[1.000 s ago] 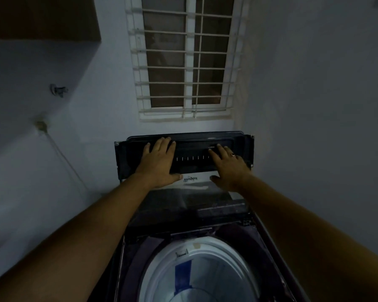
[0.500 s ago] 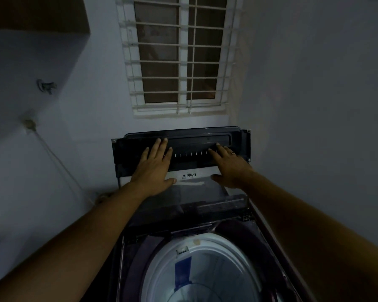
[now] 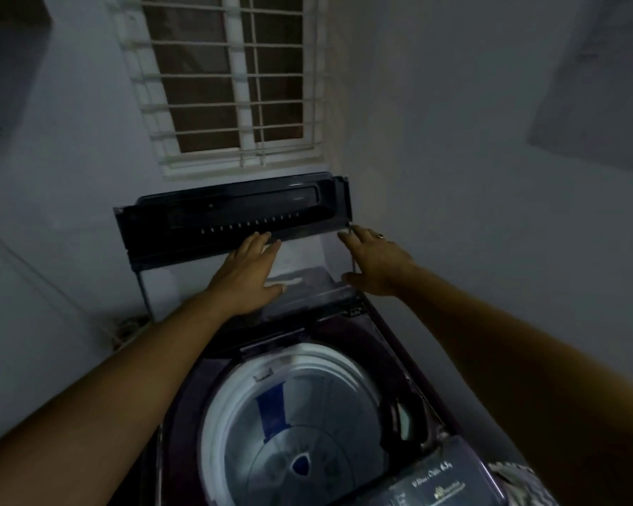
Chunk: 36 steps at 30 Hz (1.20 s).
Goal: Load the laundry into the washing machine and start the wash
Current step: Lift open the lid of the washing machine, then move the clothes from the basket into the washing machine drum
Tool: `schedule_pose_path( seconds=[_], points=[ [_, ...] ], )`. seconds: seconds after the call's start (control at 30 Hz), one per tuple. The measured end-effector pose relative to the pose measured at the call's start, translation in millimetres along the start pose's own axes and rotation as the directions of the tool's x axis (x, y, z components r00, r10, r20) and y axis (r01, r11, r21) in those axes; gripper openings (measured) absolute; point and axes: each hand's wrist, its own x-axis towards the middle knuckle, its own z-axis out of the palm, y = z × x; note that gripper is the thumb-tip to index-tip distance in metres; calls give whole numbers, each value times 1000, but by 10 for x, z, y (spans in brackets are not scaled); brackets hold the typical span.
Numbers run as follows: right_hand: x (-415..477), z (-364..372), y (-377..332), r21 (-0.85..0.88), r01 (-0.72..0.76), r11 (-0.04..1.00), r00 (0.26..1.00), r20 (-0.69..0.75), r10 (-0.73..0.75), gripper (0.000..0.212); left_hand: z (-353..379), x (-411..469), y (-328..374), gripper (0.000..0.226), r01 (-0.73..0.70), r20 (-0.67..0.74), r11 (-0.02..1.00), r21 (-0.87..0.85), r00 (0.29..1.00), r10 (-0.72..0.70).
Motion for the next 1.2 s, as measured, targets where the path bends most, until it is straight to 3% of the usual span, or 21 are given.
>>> schedule_pose_path(
  seconds=[0.47,0.7,0.97,1.2],
  points=[
    [-1987,749,1510,83,-253,964,960,142,240,89,781,236,2221,85,-187,94,972,-140,975,201],
    [-3224,1464,2458,238,-406,882,905,240,352,86,1588,57,3777,65,-213,219,901,-378,925,310],
    [-4394,2794,3164,354,-608,711,774,463,431,79,3003,-246,5047,49,-28,467,849,-528,825,317],
    [-4822,4145,3212,420,-694,585,697,596,399,67,4466,-496,5277,43,276,670,823,-497,725,161]
  ],
)
